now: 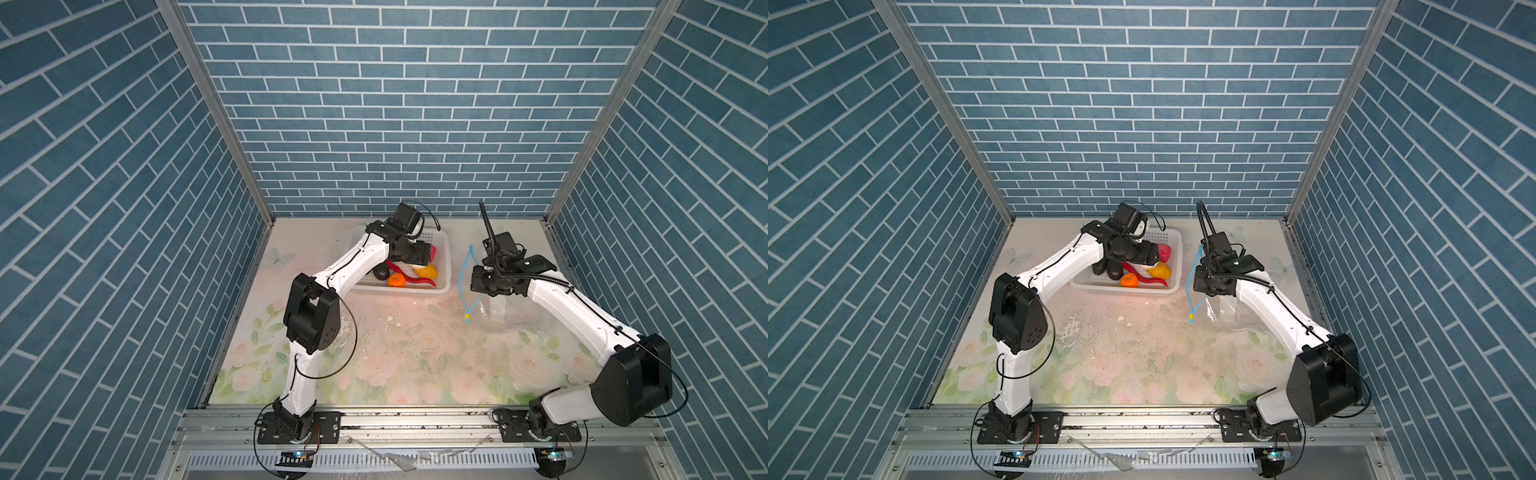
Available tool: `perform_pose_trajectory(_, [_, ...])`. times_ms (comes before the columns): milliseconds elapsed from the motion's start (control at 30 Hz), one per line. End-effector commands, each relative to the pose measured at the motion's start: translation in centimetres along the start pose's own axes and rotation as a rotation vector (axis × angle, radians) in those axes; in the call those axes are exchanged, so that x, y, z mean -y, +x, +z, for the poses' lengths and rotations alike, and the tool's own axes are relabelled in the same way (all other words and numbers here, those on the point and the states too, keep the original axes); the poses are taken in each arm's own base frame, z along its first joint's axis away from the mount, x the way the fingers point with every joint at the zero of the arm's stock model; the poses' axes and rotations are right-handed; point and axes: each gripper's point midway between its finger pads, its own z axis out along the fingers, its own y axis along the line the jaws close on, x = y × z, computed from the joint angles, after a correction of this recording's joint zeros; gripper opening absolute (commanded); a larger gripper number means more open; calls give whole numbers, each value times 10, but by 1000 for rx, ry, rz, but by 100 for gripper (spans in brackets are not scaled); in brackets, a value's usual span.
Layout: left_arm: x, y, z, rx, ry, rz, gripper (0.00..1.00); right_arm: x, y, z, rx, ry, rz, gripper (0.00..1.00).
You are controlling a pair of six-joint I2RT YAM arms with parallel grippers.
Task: Place the food in the zip-top bag and seal the zipper
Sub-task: 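Lift the white bun and carry it toward the bag held by right gripper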
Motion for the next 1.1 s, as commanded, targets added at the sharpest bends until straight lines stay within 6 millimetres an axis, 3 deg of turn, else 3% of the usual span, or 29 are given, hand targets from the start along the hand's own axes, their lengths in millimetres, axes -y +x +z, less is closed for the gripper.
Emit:
perform_pose_trajectory(0, [28, 2, -13, 31, 80, 21, 56, -13, -4, -4, 53, -92, -13, 0])
perform_pose_trajectory(267, [65, 14, -38, 78, 188, 84, 57, -30, -6, -6, 66, -206, -33, 0])
perform_pose_trajectory(367, [84, 27, -43, 97, 309, 158, 58, -36, -6, -10, 56, -242, -36, 0])
perform_pose_trajectory(600, [99, 45, -59, 173, 469, 249, 58, -40, -8, -14, 50, -268, -48, 0])
perform_pose_trajectory(900, [112, 52, -93, 473, 580, 461, 57, -46, -7, -15, 36, -331, -51, 0])
perform_pose_trajectory(1067, [122, 62, -92, 551, 563, 629, 56, -50, -7, -16, 30, -359, -51, 0])
